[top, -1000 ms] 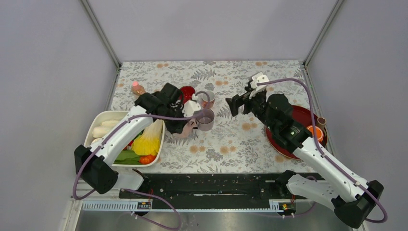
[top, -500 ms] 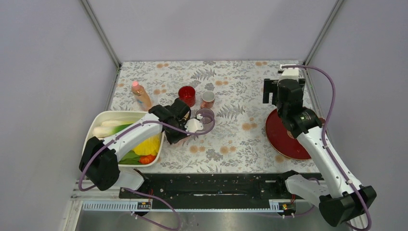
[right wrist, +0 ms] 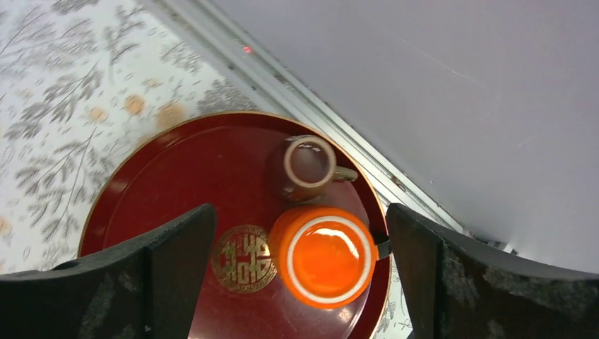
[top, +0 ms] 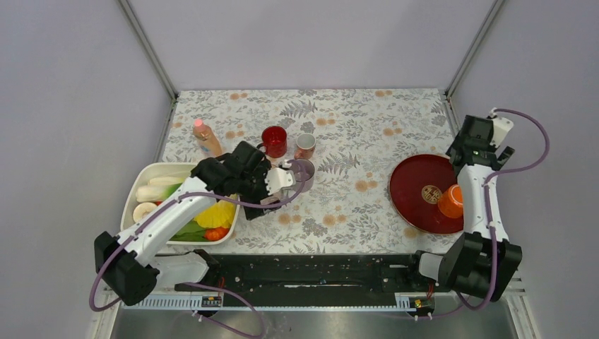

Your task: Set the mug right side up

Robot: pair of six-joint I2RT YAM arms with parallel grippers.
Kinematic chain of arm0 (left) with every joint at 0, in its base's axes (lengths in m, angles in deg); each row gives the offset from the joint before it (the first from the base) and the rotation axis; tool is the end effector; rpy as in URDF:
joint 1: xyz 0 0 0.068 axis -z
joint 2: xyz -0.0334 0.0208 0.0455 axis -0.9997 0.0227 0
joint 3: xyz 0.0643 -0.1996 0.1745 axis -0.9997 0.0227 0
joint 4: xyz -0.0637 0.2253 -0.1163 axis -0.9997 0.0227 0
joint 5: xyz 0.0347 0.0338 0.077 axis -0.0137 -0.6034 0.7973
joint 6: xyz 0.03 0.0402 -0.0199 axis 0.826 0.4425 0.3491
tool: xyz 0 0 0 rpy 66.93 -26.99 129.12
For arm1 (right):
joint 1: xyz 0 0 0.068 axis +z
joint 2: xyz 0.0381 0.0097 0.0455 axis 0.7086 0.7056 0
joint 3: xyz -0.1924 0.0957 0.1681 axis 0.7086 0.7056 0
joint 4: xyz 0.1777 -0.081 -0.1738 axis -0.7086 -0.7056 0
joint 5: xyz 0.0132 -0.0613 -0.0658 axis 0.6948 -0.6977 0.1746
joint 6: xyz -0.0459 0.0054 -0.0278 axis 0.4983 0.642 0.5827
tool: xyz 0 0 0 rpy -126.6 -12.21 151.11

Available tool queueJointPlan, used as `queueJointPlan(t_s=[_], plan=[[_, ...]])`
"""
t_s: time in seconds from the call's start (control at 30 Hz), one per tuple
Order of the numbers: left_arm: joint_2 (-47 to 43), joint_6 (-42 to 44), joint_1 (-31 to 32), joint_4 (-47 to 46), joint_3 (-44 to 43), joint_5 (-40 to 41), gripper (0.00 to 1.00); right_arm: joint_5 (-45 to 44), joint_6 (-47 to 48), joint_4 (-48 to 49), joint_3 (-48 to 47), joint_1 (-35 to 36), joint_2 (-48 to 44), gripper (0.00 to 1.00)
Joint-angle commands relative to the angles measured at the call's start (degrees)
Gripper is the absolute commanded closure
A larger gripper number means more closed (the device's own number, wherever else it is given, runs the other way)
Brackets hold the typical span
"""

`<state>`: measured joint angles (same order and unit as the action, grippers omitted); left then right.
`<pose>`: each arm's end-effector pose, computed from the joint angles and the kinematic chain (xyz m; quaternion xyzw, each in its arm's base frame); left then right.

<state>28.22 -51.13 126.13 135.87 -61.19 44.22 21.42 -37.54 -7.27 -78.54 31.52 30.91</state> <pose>0.1737 -0.1412 0.2857 0.5984 0.7684 -0.0913 0.2080 0.2516 -0.0806 0.3138 0.2940 0.8264 -0.2642 0.4011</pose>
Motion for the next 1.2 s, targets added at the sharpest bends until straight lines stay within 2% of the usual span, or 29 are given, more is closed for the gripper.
queueJointPlan(t_s=[0.0, 0.1, 0.5, 0.7, 0.87, 1.0, 1.17], plan=[[-4.86, -0.61, 0.05, 0.42, -3.77, -4.84, 0.01, 2.36, -7.14, 2.40, -0.54, -6.92, 1.92, 0.01], [-5.58, -1.99, 0.05, 0.40, -4.06, -5.06, 0.01, 4.35, -9.53, 2.90, -1.85, -11.11, 5.27, 0.01], [-6.08, -2.78, 0.09, 0.36, -3.15, -6.76, 0.01, 15.02, -5.65, 1.78, -6.99, -14.30, 20.97, 0.01], [-6.55, -2.29, 0.10, 0.36, -3.63, -7.47, 0.01, 13.74, -3.92, 0.88, -8.96, -14.26, 25.87, 0.01], [-6.67, -1.76, 0.10, 0.32, -3.87, -7.58, 0.01, 15.17, -3.31, 0.84, -8.66, -14.33, 27.16, 0.14], [-6.43, -1.48, 0.06, 0.30, -4.39, -8.21, 0.01, 19.60, -3.72, 0.96, -7.43, -14.20, 25.85, 0.34], [-5.93, -1.12, 0.08, 0.37, -5.33, -8.63, 0.01, 23.82, -4.75, 3.74, -3.59, -12.45, 23.05, 0.46]])
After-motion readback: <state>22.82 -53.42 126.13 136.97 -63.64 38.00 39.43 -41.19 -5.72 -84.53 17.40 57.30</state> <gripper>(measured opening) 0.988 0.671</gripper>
